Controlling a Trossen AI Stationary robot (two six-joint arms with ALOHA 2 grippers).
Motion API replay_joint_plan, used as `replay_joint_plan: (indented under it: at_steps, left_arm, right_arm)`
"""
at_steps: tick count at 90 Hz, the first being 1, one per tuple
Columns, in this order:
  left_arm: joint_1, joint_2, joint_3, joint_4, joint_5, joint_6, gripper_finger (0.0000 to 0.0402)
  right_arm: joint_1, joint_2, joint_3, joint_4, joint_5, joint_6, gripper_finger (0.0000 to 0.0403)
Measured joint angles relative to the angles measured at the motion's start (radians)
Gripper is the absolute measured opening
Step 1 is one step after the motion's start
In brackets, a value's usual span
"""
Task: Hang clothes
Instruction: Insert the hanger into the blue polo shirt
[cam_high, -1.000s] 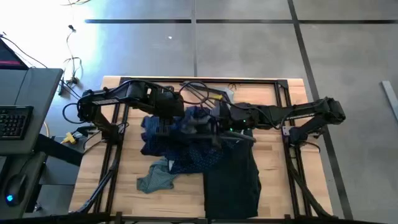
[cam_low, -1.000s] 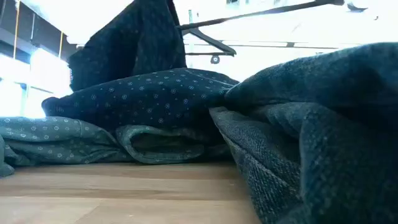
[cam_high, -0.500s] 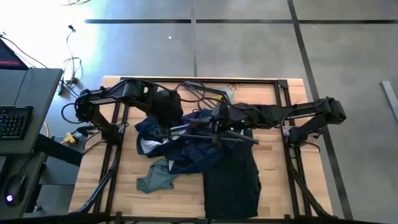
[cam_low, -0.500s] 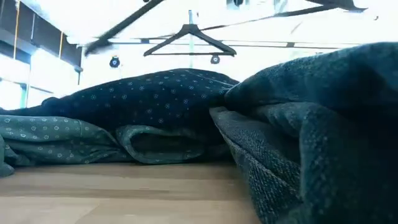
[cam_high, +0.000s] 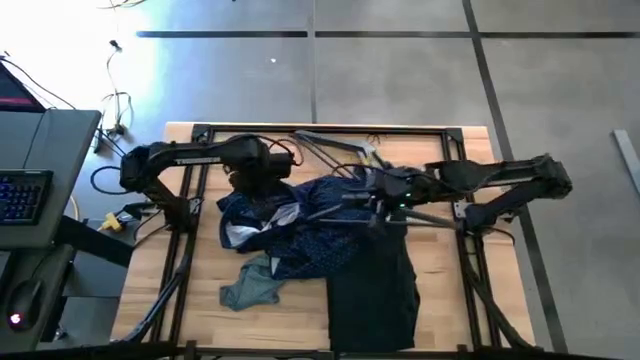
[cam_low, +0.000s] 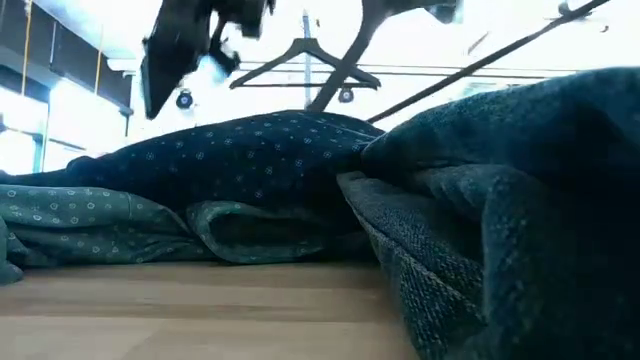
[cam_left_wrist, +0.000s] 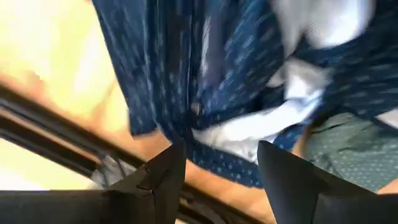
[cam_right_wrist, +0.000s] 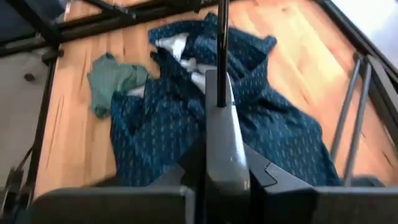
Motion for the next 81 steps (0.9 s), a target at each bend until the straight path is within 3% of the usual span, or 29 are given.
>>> replay_joint_plan:
  at_steps: [19, 32, 45, 58, 69, 81]
  left_arm:
    - [0.048, -0.015, -0.182, -0.025, 0.127, -0.166, 0.0190]
    - [0.014, -0.080, -0.265, -0.032, 0.145, -0.376, 0.0207]
    - [0.001, -0.168, -0.373, 0.079, 0.246, -0.512, 0.0219]
    - [-0.006, -0.233, -0.488, 0.171, 0.246, -0.659, 0.0223]
    - [-0.017, -0.244, -0.562, 0.182, 0.229, -0.697, 0.0223]
    - [-0.040, -0.228, -0.563, 0.211, 0.169, -0.745, 0.0223]
  right_arm:
    - [-0.063, -0.097, -0.026, -0.038, -0.063, -0.138, 0.0030]
    - [-0.123, -0.151, -0.097, -0.005, -0.142, -0.194, 0.0030]
    - [-0.156, -0.191, -0.180, 0.095, -0.234, -0.229, 0.0030]
    - [-0.161, -0.205, -0.217, 0.175, -0.270, -0.265, 0.0030]
    - [-0.161, -0.209, -0.217, 0.209, -0.279, -0.290, 0.0030]
    - [-0.161, -0.217, -0.216, 0.208, -0.282, -0.298, 0.0030]
